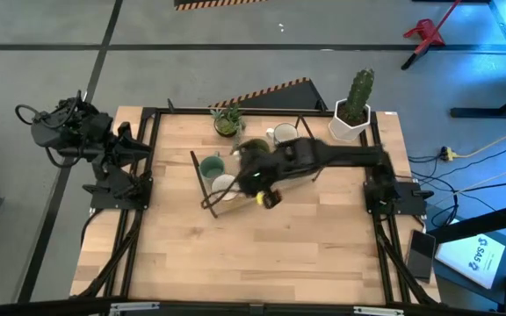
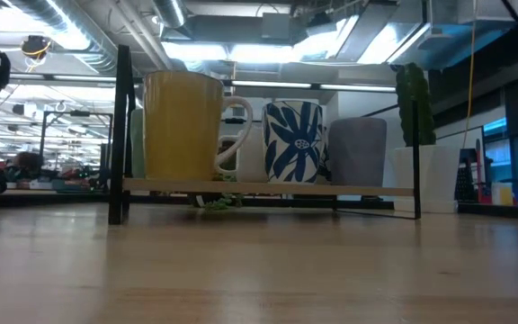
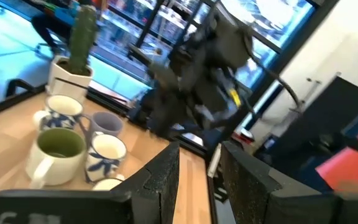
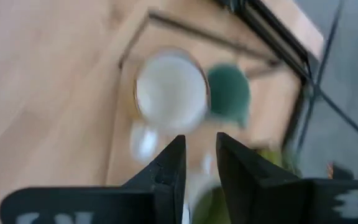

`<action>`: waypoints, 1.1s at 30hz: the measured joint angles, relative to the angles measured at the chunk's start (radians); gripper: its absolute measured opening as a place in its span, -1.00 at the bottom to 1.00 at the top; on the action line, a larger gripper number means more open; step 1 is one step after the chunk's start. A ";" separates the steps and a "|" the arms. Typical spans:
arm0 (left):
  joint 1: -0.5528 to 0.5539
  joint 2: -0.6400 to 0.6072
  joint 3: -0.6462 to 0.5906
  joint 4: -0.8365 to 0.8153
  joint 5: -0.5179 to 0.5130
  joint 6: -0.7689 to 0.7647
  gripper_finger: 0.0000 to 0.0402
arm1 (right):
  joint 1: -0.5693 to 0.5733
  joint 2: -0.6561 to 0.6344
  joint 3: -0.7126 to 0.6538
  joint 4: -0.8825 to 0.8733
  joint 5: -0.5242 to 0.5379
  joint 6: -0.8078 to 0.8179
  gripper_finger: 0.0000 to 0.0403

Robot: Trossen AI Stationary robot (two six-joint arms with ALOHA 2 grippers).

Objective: Place coffee mugs
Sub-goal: Return to Home Position

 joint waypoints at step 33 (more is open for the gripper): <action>0.000 -0.263 -0.260 -0.079 -0.230 0.242 -0.44 | 0.025 -1.792 -1.993 1.268 0.291 0.129 -0.62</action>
